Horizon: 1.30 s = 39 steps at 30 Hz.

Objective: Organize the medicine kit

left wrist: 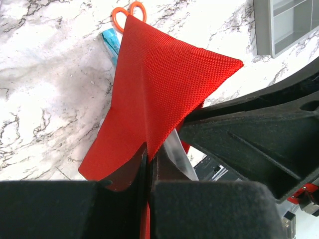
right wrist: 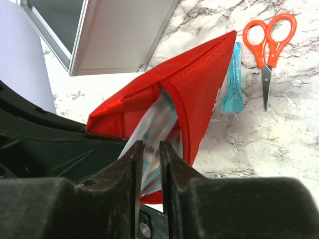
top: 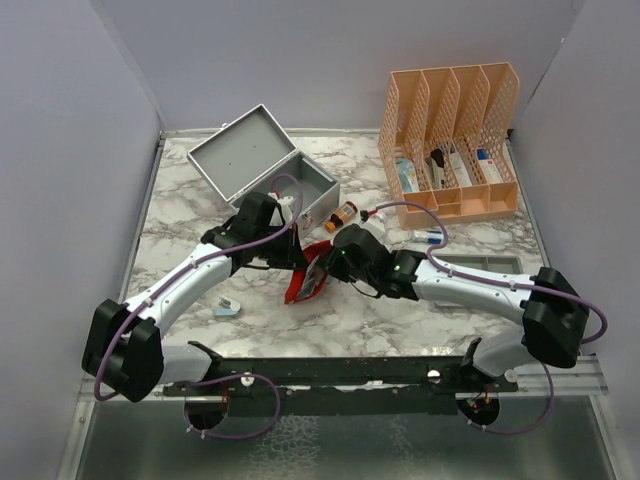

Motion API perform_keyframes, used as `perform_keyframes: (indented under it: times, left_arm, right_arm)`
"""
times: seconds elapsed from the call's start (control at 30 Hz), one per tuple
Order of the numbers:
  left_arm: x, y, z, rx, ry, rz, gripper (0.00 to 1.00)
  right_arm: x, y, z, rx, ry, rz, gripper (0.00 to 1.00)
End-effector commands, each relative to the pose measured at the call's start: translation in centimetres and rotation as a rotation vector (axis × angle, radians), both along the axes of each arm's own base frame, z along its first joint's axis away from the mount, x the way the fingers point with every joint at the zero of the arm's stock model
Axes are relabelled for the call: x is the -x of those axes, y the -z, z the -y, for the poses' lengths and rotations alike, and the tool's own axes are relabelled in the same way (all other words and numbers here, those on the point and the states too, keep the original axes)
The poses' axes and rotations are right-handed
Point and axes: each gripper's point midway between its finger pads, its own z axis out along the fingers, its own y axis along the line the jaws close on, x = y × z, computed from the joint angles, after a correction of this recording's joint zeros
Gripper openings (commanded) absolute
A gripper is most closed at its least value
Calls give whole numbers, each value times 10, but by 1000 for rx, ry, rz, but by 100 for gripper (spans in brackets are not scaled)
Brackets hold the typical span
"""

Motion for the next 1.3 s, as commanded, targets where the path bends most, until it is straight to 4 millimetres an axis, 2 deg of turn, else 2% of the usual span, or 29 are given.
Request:
perform_keyframes:
  times: [0.0,0.13,0.33,0.5,0.63,0.77,1.0,1.13,1.27]
  left_arm:
    - [1,-7,5,29,18,11,0]
    - [1,-6,5,28,18,8,0]
    - [2,-5,4,26,18,6,0]
    - [2,-6,4,29,18,11,0]
    - [2,-9,4,33,18,18,0]
    - [2,-10,4,34,18,20,0]
    - [3,-9,4,33,18,18,0]
    - [3,-11,4,37,18,24,0]
    - [4,-13,3,41,18,32,0]
  right_arm:
    - [13,4,3,40,-73,-31,16]
    - [18,8,-2,69,-146,-35,10]
    - [23,-11,-7,50,-259,54,11]
    - [20,-31,-6,27,-305,179,18]
    - [9,-34,-2,74,-263,201,24]
    - [2,-28,-6,116,-246,186,28]
    - [-7,-11,-14,140,-211,145,27]
    - [-12,-1,-16,154,-180,123,21]
    - [-18,9,-10,176,-105,94,9]
